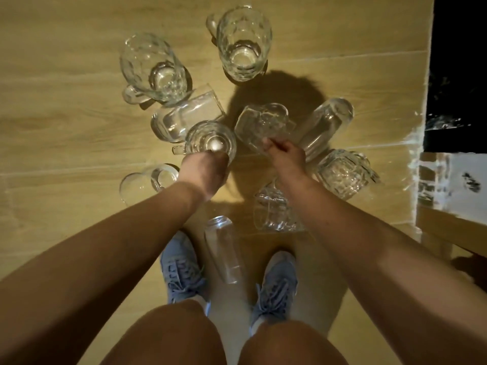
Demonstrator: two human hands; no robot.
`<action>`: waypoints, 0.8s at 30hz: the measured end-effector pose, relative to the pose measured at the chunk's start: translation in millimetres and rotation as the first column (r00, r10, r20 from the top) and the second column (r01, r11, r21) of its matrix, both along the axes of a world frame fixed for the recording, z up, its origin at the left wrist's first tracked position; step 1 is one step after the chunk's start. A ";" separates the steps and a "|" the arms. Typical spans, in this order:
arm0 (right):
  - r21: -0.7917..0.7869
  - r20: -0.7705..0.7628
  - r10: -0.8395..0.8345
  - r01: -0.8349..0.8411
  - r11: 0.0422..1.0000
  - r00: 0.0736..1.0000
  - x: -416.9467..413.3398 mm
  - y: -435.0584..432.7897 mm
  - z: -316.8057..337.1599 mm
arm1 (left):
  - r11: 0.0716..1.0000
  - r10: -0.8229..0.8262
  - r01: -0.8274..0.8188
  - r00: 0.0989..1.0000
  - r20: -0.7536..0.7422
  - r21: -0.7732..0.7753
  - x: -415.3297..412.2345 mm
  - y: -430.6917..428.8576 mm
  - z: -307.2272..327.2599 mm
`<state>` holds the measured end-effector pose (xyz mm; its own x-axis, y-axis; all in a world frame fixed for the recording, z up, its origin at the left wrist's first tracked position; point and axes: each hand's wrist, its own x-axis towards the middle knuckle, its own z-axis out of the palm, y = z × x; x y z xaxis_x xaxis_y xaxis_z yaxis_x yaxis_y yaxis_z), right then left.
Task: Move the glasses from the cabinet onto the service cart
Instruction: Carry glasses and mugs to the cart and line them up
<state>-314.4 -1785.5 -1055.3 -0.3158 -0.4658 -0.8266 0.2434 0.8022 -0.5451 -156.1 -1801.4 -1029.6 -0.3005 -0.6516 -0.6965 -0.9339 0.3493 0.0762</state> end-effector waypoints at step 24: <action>0.070 -0.374 0.645 -0.673 0.736 0.666 -5.7 5.9 287.1 | 0.982 -0.187 0.187 0.962 0.197 0.022 0.6 4.2 288.0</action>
<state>-320.2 -1779.7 -768.3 -0.1619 -0.7162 -0.6789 -0.5530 0.6356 -0.5387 -155.5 -1797.2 -741.5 -0.2731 -0.5943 -0.7565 -0.8486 0.5192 -0.1015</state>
